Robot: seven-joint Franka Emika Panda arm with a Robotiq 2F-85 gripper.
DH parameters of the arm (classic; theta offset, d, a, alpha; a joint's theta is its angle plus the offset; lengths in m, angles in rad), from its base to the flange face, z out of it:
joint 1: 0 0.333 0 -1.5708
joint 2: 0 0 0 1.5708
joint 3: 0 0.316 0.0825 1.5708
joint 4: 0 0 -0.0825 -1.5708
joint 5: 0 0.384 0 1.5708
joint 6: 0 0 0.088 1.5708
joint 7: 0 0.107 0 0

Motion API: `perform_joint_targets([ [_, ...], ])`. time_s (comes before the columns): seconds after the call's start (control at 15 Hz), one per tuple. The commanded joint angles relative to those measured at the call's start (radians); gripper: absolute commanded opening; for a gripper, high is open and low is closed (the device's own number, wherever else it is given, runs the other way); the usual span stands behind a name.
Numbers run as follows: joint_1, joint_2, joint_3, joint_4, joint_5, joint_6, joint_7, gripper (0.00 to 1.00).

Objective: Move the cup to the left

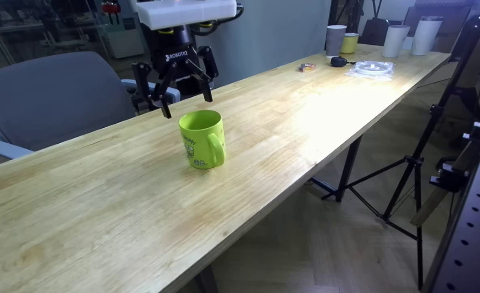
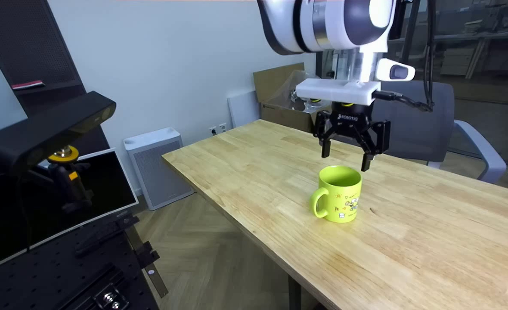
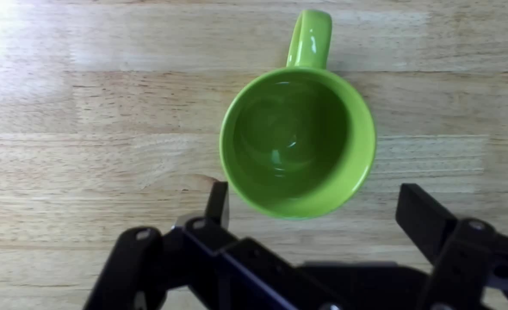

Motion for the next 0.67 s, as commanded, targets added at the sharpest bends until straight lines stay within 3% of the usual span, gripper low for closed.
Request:
perform_joint_targets([
  [0.0,0.003,-0.056,-0.011,0.008,-0.019,-0.043,0.039,1.0],
  [0.27,-0.018,-0.106,-0.007,0.01,-0.006,-0.098,0.02,1.0],
  [0.6,-0.022,-0.072,0.003,0.012,-0.009,-0.063,0.0,1.0],
])
